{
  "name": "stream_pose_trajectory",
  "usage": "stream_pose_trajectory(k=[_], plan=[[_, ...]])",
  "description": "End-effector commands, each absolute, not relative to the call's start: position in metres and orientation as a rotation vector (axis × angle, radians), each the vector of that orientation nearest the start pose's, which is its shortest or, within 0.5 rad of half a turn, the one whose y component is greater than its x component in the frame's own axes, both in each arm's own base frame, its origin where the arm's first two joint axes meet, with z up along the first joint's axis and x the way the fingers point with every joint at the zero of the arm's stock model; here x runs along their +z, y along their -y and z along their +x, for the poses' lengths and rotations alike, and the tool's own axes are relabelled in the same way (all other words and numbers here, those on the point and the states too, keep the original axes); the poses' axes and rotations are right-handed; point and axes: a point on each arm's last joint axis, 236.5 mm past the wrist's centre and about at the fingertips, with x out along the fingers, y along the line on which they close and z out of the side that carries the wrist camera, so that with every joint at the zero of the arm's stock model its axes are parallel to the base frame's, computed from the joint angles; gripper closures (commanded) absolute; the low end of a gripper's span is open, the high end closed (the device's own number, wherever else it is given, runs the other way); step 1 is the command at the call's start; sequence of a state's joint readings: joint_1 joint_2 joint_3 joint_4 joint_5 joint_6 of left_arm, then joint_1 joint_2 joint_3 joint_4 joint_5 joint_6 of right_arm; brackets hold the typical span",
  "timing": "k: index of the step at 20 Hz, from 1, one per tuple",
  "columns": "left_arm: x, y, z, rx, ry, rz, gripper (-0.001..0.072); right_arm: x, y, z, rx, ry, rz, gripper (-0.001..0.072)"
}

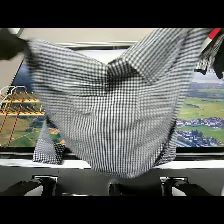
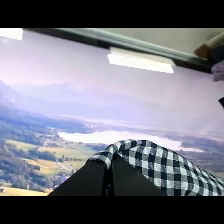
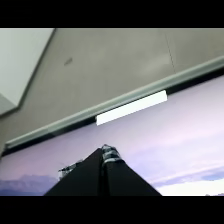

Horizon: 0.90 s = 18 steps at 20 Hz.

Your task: Fold the clothes and pants, and hang the long-sleeved shirts on hangers.

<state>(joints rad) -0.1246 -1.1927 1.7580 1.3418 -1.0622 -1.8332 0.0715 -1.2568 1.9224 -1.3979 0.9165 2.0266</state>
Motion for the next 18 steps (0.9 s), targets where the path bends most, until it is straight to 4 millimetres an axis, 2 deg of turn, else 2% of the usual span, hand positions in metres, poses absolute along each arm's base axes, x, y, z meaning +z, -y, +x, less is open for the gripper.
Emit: stream_pose_trajectory(k=[1,3,4,5,7,8,9,10,11,12,13,14,15,16,17,18], plan=[[0.204,0.112,0.544,-0.170,-0.634,-0.424,0.0681,0.250,-0.082,0.572,0.089,-0.533,0.621,0.0670],[0.140,0.116,0.580,-0.147,-0.688,-0.454,0.0681,0.168,-0.092,0.598,0.064,-0.682,0.652,0.0670],[0.105,0.120,0.588,-0.138,-0.748,-0.470,0.0680,0.132,-0.096,0.605,0.052,-0.752,0.667,0.0669],[0.075,0.123,0.589,-0.130,-0.811,-0.479,0.0680,0.104,-0.100,0.608,0.044,-0.809,0.683,0.0669],[0.026,0.133,0.580,-0.129,-0.950,-0.515,0.0679,0.063,-0.107,0.607,0.036,-0.903,0.709,0.0650],[0.009,0.137,0.572,-0.131,-1.011,-0.530,0.0675,0.054,-0.108,0.604,0.031,-0.932,0.707,0.0615],[0.001,0.139,0.566,-0.131,-1.051,-0.534,0.0649,0.050,-0.108,0.601,0.030,-0.953,0.695,0.0613],[-0.001,0.138,0.561,-0.131,-1.076,-0.534,0.0519,0.051,-0.109,0.595,0.039,-0.971,0.677,0.0590],[0.002,0.136,0.557,-0.131,-1.088,-0.537,0.0317,0.057,-0.108,0.589,0.055,-0.981,0.636,0.0507],[0.011,0.131,0.554,-0.131,-1.089,-0.545,0.0117,0.066,-0.106,0.585,0.058,-0.972,0.616,0.0470],[0.024,0.125,0.551,-0.131,-1.079,-0.556,0.0032,0.082,-0.103,0.582,0.058,-0.952,0.601,0.0469],[0.043,0.116,0.549,-0.130,-1.057,-0.566,0.0029,0.101,-0.099,0.579,0.058,-0.913,0.584,0.0463],[0.061,0.108,0.543,-0.131,-1.039,-0.567,0.0028,0.123,-0.092,0.572,0.059,-0.880,0.529,0.0349],[0.081,0.098,0.534,-0.139,-1.030,-0.550,0.0025,0.139,-0.084,0.558,0.047,-0.881,0.478,0.0153],[0.098,0.090,0.522,-0.148,-1.027,-0.528,0.0024,0.151,-0.072,0.536,0.013,-0.913,0.423,0.0018],[0.113,0.079,0.507,-0.148,-1.025,-0.502,0.0024,0.157,-0.058,0.510,-0.024,-0.968,0.346,0.0018]])
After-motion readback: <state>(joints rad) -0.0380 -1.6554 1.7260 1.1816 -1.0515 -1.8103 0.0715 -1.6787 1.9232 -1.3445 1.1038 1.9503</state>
